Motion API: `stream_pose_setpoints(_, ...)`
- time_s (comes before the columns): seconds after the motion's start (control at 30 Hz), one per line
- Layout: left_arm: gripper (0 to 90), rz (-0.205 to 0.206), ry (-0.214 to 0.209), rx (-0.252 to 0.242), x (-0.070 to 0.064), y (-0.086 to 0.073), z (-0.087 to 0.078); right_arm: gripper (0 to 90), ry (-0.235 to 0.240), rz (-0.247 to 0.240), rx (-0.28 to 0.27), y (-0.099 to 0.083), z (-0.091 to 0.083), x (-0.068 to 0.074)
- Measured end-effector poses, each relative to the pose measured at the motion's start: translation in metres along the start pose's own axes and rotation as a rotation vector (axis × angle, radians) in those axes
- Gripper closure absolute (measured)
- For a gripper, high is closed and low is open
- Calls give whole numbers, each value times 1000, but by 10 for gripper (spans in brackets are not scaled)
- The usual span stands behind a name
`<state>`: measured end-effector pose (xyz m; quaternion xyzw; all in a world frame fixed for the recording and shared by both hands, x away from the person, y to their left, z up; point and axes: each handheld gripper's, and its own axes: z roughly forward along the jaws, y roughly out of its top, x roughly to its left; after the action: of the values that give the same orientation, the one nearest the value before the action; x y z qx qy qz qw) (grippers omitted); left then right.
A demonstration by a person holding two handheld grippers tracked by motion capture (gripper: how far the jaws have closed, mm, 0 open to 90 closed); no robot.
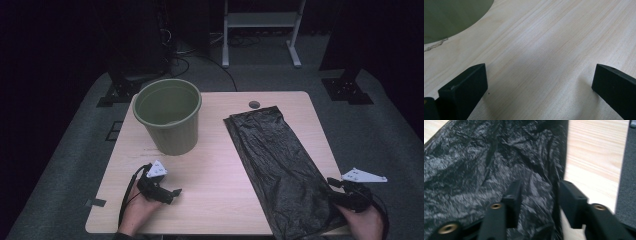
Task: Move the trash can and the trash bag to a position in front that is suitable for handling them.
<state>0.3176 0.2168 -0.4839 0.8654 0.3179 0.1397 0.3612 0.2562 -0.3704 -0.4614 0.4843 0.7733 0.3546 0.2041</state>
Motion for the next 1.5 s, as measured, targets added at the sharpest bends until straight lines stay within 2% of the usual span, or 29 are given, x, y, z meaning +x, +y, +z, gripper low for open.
stream_pose_setpoints(0.1, 0, 0, 0, 0, 0, 0, 0, 401, 22, -2, 3, 8, 4, 6)
stream_pose_setpoints(0.2, 0, 0, 0, 0, 0, 0, 0, 325, 39, 0, -17, 17, 6, 13)
stream_pose_setpoints(0.3, 0, 0, 0, 0, 0, 0, 0, 201, 57, 13, -24, 27, 12, 19)
stream_pose_setpoints(0.43, 0, 0, 0, 0, 0, 0, 0, 104, 64, -11, -37, 42, 24, 32)
stream_pose_setpoints(0.47, 0, 1, 0, 0, 0, 0, 0, 104, 64, -11, -37, 42, 24, 32)
stream_pose_setpoints(0.5, 0, 0, 0, 0, 0, 0, 0, 100, 84, -25, -34, 47, 32, 38)
stream_pose_setpoints(0.6, 0, 0, 0, 0, 0, 0, 0, 100, 62, -65, -19, 52, 45, 49)
stream_pose_setpoints(0.73, 0, 1, 0, 1, 0, 0, 0, 100, 72, -82, -3, 59, 59, 56)
stream_pose_setpoints(0.83, 0, 1, 0, 1, 0, 0, 0, 100, 67, -81, -3, 61, 65, 55)
stream_pose_setpoints(0.97, 0, 1, 0, 1, 0, 0, 0, 99, 93, -66, -1, 61, 79, 51)
stream_pose_setpoints(1.03, 0, 1, 0, 1, 0, 0, 0, 99, 88, -83, 5, 59, 85, 52)
stream_pose_setpoints(1.2, 0, 2, 0, 1, 0, 0, 0, 100, 86, -90, 34, 56, 95, 54)
stream_pose_setpoints(1.5, 0, 5, -16, -12, 0, 3, -3, 101, 75, -94, 29, 50, 97, 56)
